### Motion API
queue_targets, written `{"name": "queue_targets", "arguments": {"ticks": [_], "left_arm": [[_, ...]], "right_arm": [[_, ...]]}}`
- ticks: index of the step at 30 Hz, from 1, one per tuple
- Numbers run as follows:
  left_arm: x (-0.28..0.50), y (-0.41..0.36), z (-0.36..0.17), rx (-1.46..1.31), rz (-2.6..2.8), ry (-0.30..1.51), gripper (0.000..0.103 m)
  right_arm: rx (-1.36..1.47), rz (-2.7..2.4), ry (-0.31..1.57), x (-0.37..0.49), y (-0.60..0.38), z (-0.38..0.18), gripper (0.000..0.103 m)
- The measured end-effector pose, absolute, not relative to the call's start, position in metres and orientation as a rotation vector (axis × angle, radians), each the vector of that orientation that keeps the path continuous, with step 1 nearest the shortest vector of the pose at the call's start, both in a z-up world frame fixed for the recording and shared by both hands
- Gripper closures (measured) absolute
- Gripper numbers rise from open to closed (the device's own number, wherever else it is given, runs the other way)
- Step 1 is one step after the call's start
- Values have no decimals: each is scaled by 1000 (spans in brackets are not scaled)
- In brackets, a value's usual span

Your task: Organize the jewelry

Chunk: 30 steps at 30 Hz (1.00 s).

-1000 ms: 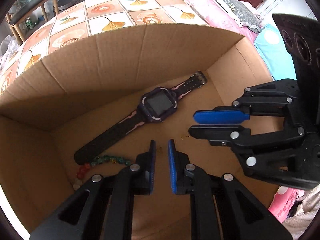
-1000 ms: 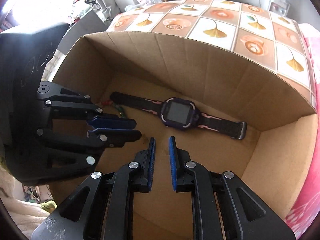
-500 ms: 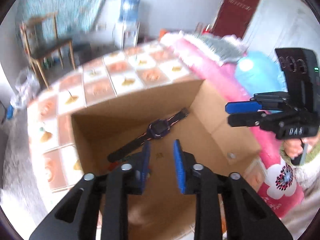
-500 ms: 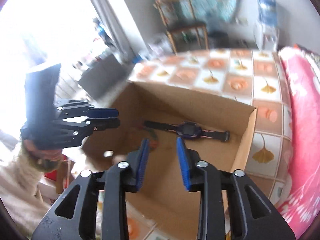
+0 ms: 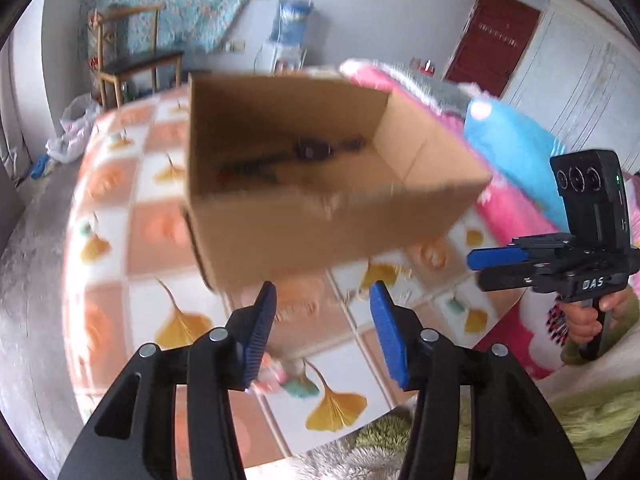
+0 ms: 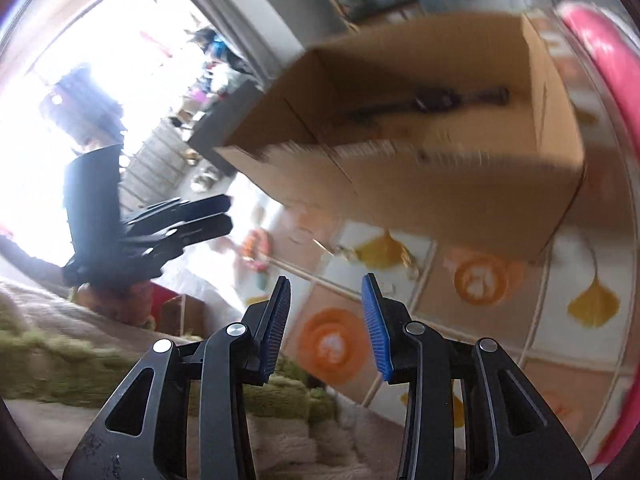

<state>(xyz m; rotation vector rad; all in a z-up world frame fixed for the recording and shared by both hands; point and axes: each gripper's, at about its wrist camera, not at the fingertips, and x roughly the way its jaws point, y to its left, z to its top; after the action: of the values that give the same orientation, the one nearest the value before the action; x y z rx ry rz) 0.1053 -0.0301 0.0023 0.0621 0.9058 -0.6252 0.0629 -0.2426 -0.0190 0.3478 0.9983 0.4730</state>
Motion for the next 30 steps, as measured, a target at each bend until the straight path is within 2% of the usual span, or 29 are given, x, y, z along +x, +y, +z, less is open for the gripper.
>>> {"name": "queue_targets", "arguments": {"ticks": [2, 8, 13, 23, 30], "left_arm": [[103, -44, -13, 100, -636, 909, 55], [99, -76, -38, 232, -653, 884, 55], [107, -85, -49, 323, -629, 833, 66], [121, -91, -66, 353, -692, 848, 80], [112, -98, -66, 406, -706, 819, 95]], "right_arm": [[328, 407, 1031, 69, -237, -38, 67], [291, 314, 1022, 67, -231, -46, 67], [283, 273, 1019, 69, -226, -58, 67], [274, 233, 1012, 69, -222, -62, 67], [281, 221, 1013, 66, -224, -67, 67]]}}
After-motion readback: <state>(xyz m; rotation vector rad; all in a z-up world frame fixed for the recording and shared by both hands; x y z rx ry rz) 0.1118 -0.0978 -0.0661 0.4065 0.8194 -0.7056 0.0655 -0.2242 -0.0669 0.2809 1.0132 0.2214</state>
